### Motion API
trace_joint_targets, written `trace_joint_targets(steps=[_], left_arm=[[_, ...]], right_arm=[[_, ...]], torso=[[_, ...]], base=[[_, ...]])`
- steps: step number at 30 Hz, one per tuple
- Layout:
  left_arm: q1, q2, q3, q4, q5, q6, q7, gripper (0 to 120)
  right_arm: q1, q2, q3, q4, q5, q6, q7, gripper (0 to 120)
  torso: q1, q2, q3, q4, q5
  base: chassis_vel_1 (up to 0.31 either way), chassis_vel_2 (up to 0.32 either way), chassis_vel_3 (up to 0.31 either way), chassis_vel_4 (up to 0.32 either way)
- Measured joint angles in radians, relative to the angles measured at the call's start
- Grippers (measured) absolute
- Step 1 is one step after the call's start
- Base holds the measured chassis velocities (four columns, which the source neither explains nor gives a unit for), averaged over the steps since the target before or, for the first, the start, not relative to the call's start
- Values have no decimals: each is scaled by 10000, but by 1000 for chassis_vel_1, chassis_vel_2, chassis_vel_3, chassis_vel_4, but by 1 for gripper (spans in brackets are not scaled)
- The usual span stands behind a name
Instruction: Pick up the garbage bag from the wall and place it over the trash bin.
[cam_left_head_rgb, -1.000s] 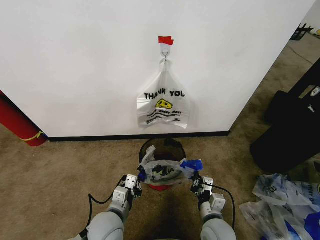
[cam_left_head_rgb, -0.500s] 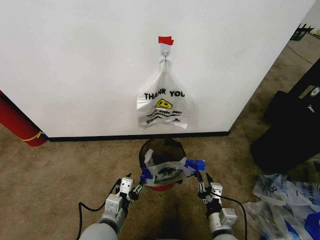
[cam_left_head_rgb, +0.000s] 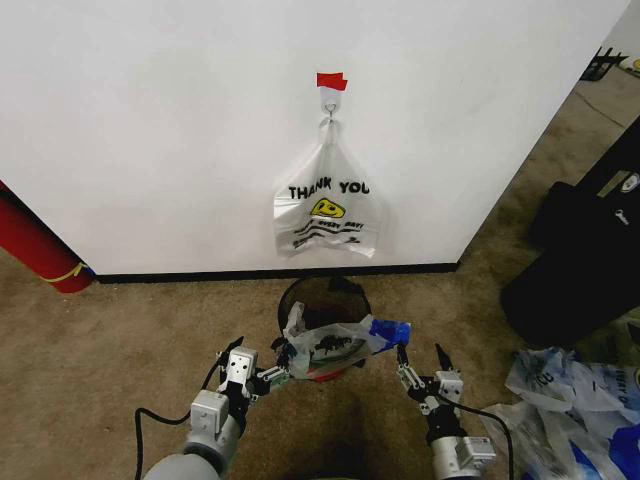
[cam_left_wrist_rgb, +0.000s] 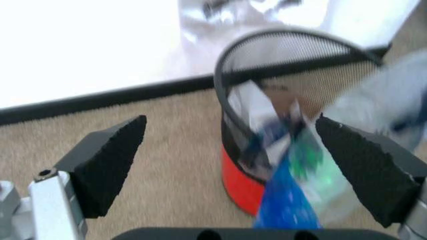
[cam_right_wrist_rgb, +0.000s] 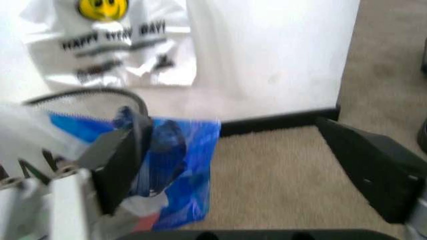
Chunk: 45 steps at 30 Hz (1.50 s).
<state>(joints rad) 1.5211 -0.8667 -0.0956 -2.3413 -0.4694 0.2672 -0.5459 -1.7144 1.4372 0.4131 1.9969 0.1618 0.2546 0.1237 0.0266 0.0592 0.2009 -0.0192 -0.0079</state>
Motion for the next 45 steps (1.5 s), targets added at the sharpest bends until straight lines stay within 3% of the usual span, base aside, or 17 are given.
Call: trace_joint_targets(steps=[5, 8, 13, 15, 19, 23, 30, 34, 41, 45], left_arm=[[-483, 3, -85, 157, -81, -715, 74, 100], [-1671, 72, -75, 692, -859, -1380, 841, 100], [-2676, 253, -10, 1432, -1349, -1435, 1941, 100], [-2910, 252, -202, 1744, -1499, -1200, 2521, 100], [-3523, 308, -77, 2217, -1882, -810, 3152, 100], [-5627, 626, 969, 3683, -2716, -154, 4593, 100], [-7786, 472, 2132, 5456, -2858, 780, 5877, 100], [-8614, 403, 2577, 6052, -2863, 1311, 6598, 100], [-10312, 301, 4409, 7542, -2962, 1238, 7637, 100], [-10867, 123, 4968, 8025, -3127, 1451, 8104, 96]], right_arm=[[-32, 178, 412, 16, -97, 967, -465, 100], [-302, 432, 1036, 268, -121, 1795, -910, 100], [-635, 517, 1435, 628, 66, 1931, -1040, 100], [-643, 389, 1439, 785, 208, 1808, -1041, 100], [-825, 334, 1496, 961, 351, 1776, -1033, 100], [-1267, 379, 1940, 1114, 610, 2079, -1066, 100], [-1655, 383, 2505, 1334, 1153, 2217, -1400, 100], [-1736, 411, 2547, 1403, 1162, 2257, -1472, 100], [-1908, 445, 2504, 1483, 996, 2318, -1576, 100], [-2042, 470, 2432, 1469, 934, 2440, -1588, 100]], torso=[[0, 0, 0, -1, -1], [0, 0, 1, -1, -1], [1, 0, 1, -10, -3], [0, 0, 1, 8, 3], [0, 0, 1, 7, -6], [1, 0, 1, -5, 3], [1, -1, 2, -2, -2], [1, -1, 1, 0, 1], [1, -1, 1, -2, 2], [1, -1, 1, 0, 0]], base=[[0, 0, 0, 0], [0, 0, 0, 0], [0, 0, 0, 0], [0, 0, 0, 0], [0, 0, 0, 0], [0, 0, 0, 0], [0, 0, 0, 0], [0, 0, 0, 0], [0, 0, 0, 0], [0, 0, 0, 0]])
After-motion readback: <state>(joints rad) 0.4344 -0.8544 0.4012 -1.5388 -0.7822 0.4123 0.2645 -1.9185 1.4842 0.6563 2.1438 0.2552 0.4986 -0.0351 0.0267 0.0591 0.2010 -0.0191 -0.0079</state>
